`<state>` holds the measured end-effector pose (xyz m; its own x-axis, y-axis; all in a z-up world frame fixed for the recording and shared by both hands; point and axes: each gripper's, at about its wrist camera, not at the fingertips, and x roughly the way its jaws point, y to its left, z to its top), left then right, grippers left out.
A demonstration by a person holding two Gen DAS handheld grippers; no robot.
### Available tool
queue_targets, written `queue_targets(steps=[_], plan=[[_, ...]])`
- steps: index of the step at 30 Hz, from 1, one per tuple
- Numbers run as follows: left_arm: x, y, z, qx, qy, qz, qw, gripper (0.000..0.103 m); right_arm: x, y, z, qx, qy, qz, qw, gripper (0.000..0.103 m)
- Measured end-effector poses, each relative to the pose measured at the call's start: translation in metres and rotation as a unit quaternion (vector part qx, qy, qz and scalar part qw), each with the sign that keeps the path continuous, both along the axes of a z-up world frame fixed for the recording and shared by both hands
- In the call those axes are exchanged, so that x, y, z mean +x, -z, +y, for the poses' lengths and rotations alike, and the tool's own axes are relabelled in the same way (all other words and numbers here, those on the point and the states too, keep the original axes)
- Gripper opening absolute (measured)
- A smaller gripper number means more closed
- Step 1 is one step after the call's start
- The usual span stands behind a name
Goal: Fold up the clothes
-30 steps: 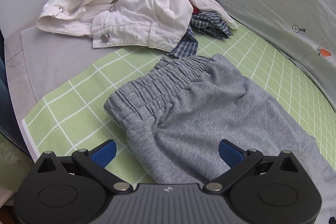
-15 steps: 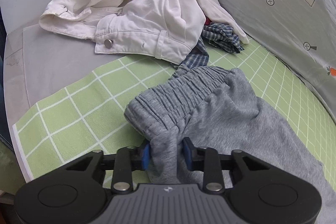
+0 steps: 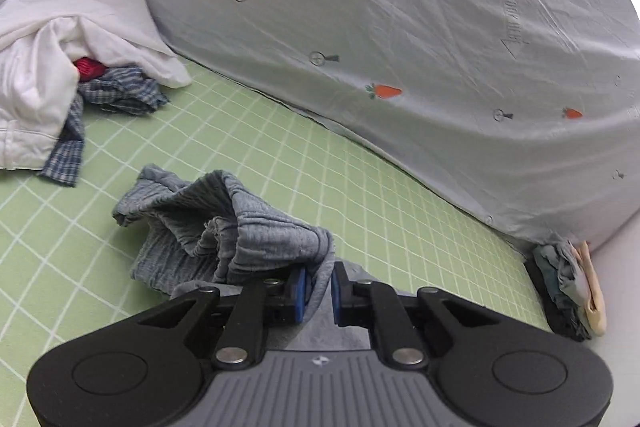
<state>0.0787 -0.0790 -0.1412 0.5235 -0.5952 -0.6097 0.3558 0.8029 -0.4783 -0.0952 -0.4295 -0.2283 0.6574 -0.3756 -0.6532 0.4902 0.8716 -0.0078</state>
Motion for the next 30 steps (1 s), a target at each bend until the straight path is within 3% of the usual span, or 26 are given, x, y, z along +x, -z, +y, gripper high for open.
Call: queue_targets(steps=[2,4,7,8,10,12,17,21,26,30], plan=[[-0.006,0.008,-0.028,0.008,0.071,0.02,0.9973,0.021,0.0,0.0,0.0,0.0,0.0,-0.001,1.0,0.103],[-0.014,0.022,-0.051,0.048,0.128,0.041,0.9898,0.03,0.0,0.0,0.0,0.0,0.0,0.0,1.0,0.103],[-0.02,0.031,-0.067,0.081,0.167,0.05,0.9814,0.032,0.002,-0.002,-0.003,0.007,-0.006,0.009,1.0,0.103],[-0.02,0.03,-0.066,0.08,0.162,0.044,0.9825,0.034,0.003,-0.004,-0.005,0.013,-0.009,0.015,1.0,0.103],[-0.018,0.026,-0.06,0.07,0.144,0.034,0.9864,0.047,0.006,-0.01,-0.009,0.035,-0.016,0.032,0.999,0.103],[-0.013,0.019,-0.046,0.055,0.117,0.027,0.9913,0.05,0.004,-0.019,-0.011,0.06,-0.015,0.016,0.998,0.103],[-0.004,0.01,-0.014,0.053,0.025,0.019,0.9981,0.052,0.012,-0.048,-0.001,0.084,-0.052,-0.033,0.995,0.099],[0.011,0.017,0.006,0.089,-0.052,0.037,0.994,0.052,0.036,-0.06,0.009,0.122,-0.108,-0.044,0.986,0.089],[0.02,0.036,0.007,0.135,-0.049,0.073,0.9869,0.052,0.079,-0.059,0.028,0.195,-0.171,-0.029,0.965,0.072],[0.015,0.048,0.007,0.151,-0.035,0.09,0.9838,0.052,0.111,-0.053,0.052,0.256,-0.214,-0.016,0.942,0.069]])
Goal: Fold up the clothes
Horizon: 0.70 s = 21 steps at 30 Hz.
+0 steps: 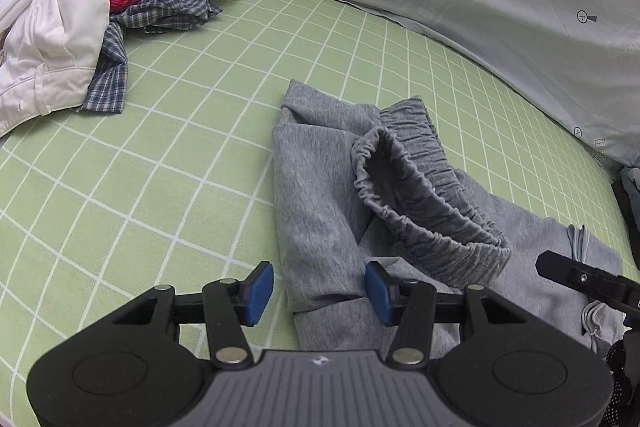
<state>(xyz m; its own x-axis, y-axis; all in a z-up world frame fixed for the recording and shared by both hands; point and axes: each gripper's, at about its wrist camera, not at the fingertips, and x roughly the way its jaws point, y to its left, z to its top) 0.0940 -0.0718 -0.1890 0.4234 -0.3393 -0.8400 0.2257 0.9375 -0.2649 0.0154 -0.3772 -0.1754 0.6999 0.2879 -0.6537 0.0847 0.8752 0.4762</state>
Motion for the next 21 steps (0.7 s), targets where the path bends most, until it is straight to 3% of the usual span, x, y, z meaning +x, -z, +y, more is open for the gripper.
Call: queue_targets(steps=[5,9,14,21], plan=[[0.005,0.006,0.002,0.001,0.003,0.016,0.9999,0.052,0.03,0.005,0.025,0.034,-0.044,0.01,0.998,0.049],[0.009,0.01,0.001,0.004,0.01,0.023,0.9997,0.052,0.045,0.006,0.04,0.039,-0.07,0.012,0.997,0.047],[0.012,0.011,-0.001,0.007,0.02,0.024,0.9995,0.052,0.052,0.011,0.041,0.048,-0.07,0.025,0.996,0.061],[0.017,0.011,-0.005,0.013,0.032,0.023,0.9992,0.053,0.052,0.012,0.051,0.049,-0.083,0.023,0.995,0.071]])
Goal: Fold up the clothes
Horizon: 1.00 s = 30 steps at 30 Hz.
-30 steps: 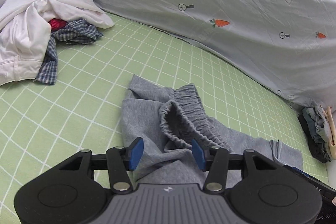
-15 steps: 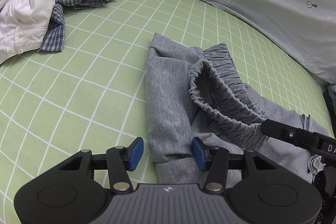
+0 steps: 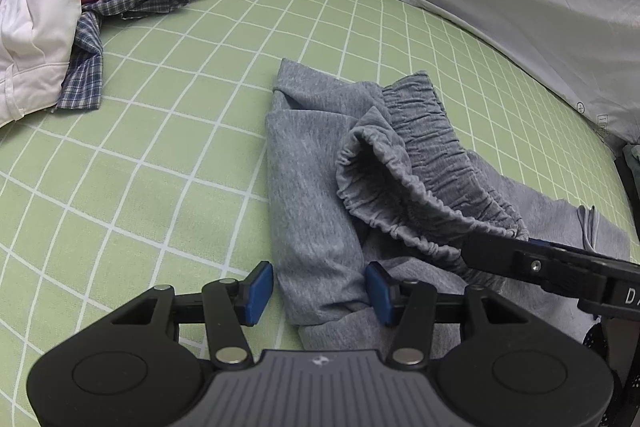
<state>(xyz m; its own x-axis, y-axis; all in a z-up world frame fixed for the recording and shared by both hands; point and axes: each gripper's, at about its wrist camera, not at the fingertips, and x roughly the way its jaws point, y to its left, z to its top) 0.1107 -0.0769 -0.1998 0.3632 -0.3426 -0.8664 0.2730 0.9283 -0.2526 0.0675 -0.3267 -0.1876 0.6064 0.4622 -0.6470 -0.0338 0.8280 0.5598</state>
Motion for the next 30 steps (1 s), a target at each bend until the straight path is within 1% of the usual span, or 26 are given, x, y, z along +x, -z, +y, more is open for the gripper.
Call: queue_targets(steps=[6,7,9,10,11,12,14,16,20,22,25,28,30], plan=[[0.003,0.0,-0.002,0.001,0.007,0.0,1.0,0.053,0.007,0.002,0.008,-0.026,-0.008,0.003,1.0,0.071],[0.003,0.0,-0.002,0.001,0.008,0.0,1.0,0.053,0.008,0.003,0.009,-0.03,-0.009,0.002,1.0,0.068],[0.003,0.0,-0.002,0.001,0.009,0.0,1.0,0.053,0.011,0.004,0.008,-0.026,-0.004,0.003,1.0,0.057],[0.003,0.0,-0.002,0.001,0.01,0.0,1.0,0.053,0.012,0.005,0.007,-0.024,-0.001,0.003,1.0,0.046],[0.003,0.0,-0.002,0.0,0.01,0.0,0.9999,0.053,0.011,0.004,0.004,-0.017,0.007,0.0,1.0,0.03],[0.003,0.0,-0.002,0.0,0.01,-0.001,0.9999,0.053,0.01,0.003,0.0,-0.009,0.015,-0.003,1.0,0.026],[0.002,0.0,-0.002,-0.002,0.01,0.0,0.9999,0.053,0.007,0.001,-0.006,-0.002,0.031,-0.01,0.999,0.02],[0.002,0.0,-0.001,-0.002,0.01,0.001,0.9999,0.053,-0.001,-0.002,-0.014,0.008,0.044,-0.018,0.999,0.019],[-0.001,-0.001,0.0,-0.004,0.009,0.005,0.9999,0.054,-0.03,-0.014,-0.026,0.032,0.07,-0.027,0.997,0.018],[-0.004,-0.001,0.001,-0.011,0.012,0.009,0.9998,0.059,-0.05,-0.025,-0.03,0.037,0.076,-0.038,0.996,0.018],[-0.01,-0.001,-0.001,-0.012,0.022,0.012,0.9996,0.059,-0.077,-0.034,-0.034,0.028,0.086,-0.047,0.995,0.018],[-0.015,0.0,-0.003,-0.011,0.03,0.015,0.9994,0.06,-0.091,-0.024,-0.046,0.031,0.117,-0.022,0.992,0.018],[-0.018,0.0,-0.005,-0.008,0.033,0.015,0.9993,0.06,-0.095,-0.016,-0.054,0.044,0.137,-0.002,0.99,0.018]])
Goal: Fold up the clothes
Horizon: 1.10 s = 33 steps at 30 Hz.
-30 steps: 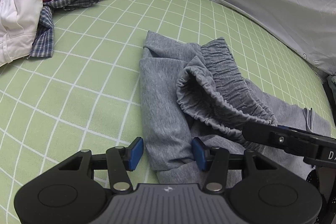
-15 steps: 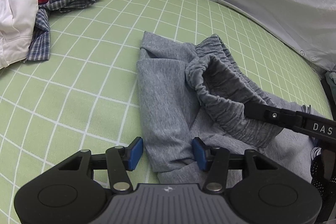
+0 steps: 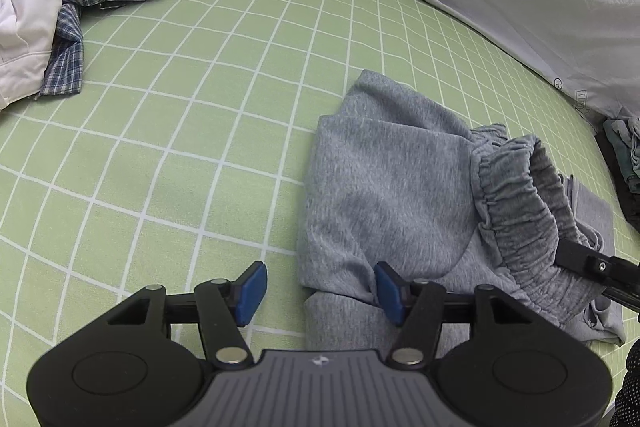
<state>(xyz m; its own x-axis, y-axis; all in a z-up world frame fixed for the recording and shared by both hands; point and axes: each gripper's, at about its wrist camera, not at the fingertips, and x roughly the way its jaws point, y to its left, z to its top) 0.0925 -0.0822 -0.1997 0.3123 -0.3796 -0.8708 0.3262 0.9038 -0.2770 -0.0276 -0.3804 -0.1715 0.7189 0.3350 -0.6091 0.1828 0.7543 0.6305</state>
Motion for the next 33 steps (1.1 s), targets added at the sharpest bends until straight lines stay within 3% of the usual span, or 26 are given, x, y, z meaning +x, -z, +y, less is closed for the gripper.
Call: queue_targets(steps=[3,5,9,11,16,18,19,22,23,24,27,28,31,33], plan=[[-0.005,-0.001,-0.003,0.012,0.005,-0.005,0.9999,0.06,-0.002,0.008,-0.004,0.003,0.017,0.028,0.999,0.026],[-0.008,-0.001,-0.004,0.017,0.003,-0.007,0.9998,0.06,-0.003,0.007,-0.002,-0.008,0.02,0.025,0.999,0.052],[-0.013,-0.003,-0.004,0.021,0.0,-0.008,0.9997,0.06,-0.001,-0.003,0.007,-0.04,0.006,0.0,0.999,0.069],[-0.014,-0.003,-0.005,0.024,-0.001,-0.009,0.9997,0.06,0.002,-0.007,0.012,-0.055,-0.008,-0.012,0.998,0.082],[-0.016,-0.004,-0.007,0.033,-0.006,-0.012,0.9994,0.06,0.024,0.0,0.041,-0.163,-0.057,0.016,0.985,0.079],[-0.017,-0.005,-0.007,0.032,-0.007,-0.014,0.9994,0.061,0.029,0.006,0.041,-0.202,-0.045,0.042,0.977,0.059],[-0.018,-0.006,-0.007,0.031,-0.008,-0.014,0.9994,0.064,0.027,0.009,0.032,-0.195,-0.026,0.053,0.979,0.046],[-0.021,-0.01,-0.006,0.037,-0.01,-0.025,0.9989,0.065,0.018,0.015,0.004,-0.18,0.036,0.083,0.98,0.043],[-0.021,-0.012,-0.006,0.041,-0.011,-0.03,0.9987,0.065,0.014,0.015,-0.004,-0.188,0.057,0.098,0.976,0.036],[-0.022,-0.014,-0.007,0.048,-0.011,-0.036,0.9982,0.065,0.01,0.015,-0.012,-0.195,0.078,0.113,0.971,0.035],[-0.022,-0.023,-0.013,0.063,-0.003,-0.056,0.9965,0.065,-0.015,0.011,-0.041,-0.136,0.126,0.098,0.978,0.036],[-0.022,-0.026,-0.017,0.068,0.001,-0.063,0.9957,0.065,-0.021,0.009,-0.047,-0.127,0.137,0.093,0.978,0.041],[-0.022,-0.033,-0.032,0.077,0.022,-0.082,0.9934,0.065,-0.043,-0.003,-0.061,-0.133,0.165,0.071,0.975,0.05],[-0.022,-0.037,-0.043,0.076,0.041,-0.091,0.9921,0.065,-0.051,-0.009,-0.064,-0.144,0.173,0.059,0.973,0.051]])
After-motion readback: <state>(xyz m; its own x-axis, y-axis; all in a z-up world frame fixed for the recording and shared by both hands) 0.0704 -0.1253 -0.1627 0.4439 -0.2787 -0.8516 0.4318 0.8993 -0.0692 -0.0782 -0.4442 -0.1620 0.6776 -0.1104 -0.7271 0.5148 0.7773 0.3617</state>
